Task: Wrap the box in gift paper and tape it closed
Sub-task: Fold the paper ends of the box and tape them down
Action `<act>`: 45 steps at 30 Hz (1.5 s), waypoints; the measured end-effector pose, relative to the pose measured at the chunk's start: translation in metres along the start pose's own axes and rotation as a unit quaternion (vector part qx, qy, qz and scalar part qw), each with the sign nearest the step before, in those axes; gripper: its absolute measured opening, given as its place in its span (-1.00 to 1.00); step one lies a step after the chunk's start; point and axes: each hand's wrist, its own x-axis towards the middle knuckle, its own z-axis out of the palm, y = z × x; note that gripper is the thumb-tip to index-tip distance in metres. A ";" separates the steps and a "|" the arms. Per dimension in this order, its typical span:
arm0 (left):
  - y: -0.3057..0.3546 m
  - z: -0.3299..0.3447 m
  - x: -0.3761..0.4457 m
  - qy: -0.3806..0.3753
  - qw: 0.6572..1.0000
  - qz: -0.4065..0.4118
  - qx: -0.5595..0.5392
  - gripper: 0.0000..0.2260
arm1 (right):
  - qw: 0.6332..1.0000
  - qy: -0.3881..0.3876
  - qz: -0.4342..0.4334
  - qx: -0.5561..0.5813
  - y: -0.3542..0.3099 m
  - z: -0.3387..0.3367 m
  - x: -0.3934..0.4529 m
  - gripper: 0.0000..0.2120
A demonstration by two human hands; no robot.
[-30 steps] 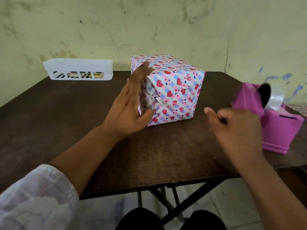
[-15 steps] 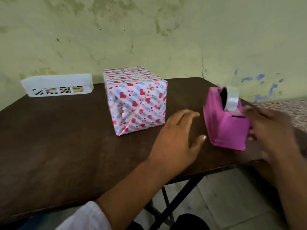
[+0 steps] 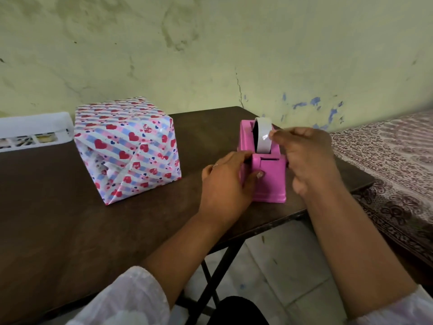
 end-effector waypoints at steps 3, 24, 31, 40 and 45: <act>0.001 0.001 -0.001 0.002 1.000 -0.004 0.015 -0.75 | 0.999 -0.002 -0.032 -0.025 -0.006 -0.008 -0.013 -0.88; 0.003 -0.002 -0.004 -0.006 0.999 -0.007 0.047 -0.68 | 0.864 0.050 -0.152 -0.478 0.017 -0.011 -0.048 -0.83; 0.005 -0.005 -0.004 -0.022 0.999 -0.015 0.042 -0.65 | 0.840 0.006 -0.038 -0.541 0.027 -0.027 -0.054 -0.87; 0.002 -0.027 -0.016 0.018 0.999 -0.020 -0.039 -0.66 | 0.986 -0.080 -0.082 -0.121 0.033 -0.029 -0.065 -0.84; 0.009 -0.077 -0.040 -0.087 0.963 -0.091 -0.240 -0.65 | 0.978 -0.169 -0.086 -0.092 0.035 -0.005 -0.080 -0.82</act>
